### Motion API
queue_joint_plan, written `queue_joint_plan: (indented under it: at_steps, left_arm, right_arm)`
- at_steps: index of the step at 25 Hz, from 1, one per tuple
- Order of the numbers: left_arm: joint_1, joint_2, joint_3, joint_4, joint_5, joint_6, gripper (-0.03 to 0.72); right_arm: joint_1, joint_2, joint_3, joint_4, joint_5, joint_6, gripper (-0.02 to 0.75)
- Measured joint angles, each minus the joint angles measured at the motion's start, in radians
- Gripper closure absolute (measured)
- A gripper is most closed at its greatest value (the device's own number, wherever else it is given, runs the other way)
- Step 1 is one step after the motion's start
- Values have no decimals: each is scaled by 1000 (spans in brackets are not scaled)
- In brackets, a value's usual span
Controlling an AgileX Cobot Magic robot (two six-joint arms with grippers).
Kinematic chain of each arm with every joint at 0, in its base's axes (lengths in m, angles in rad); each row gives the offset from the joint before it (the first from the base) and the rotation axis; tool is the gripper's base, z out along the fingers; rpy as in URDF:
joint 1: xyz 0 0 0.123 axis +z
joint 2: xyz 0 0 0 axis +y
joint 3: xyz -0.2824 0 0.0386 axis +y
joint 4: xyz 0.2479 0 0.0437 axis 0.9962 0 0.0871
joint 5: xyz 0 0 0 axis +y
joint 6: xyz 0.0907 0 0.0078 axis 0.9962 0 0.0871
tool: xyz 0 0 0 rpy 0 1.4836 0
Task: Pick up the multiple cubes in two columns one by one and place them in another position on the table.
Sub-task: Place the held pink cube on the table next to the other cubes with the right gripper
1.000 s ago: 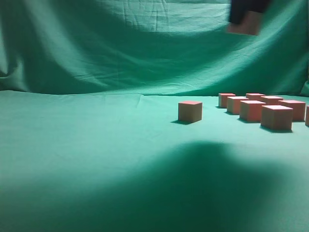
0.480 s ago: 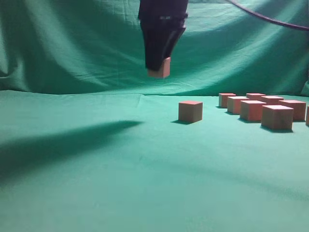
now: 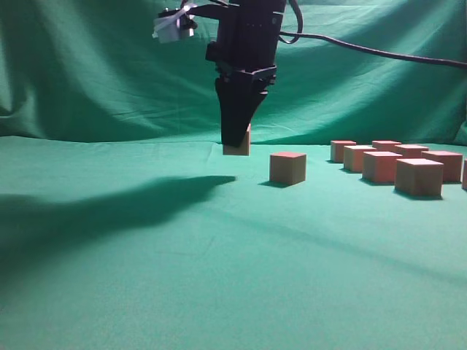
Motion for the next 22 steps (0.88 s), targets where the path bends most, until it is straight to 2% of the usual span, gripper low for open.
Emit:
queue_joint_plan:
  at_steps: [22]
  left_arm:
    - [0,0,0,0,0,0,688]
  right_arm:
    - [-30,45,-4,64,-7,29,470]
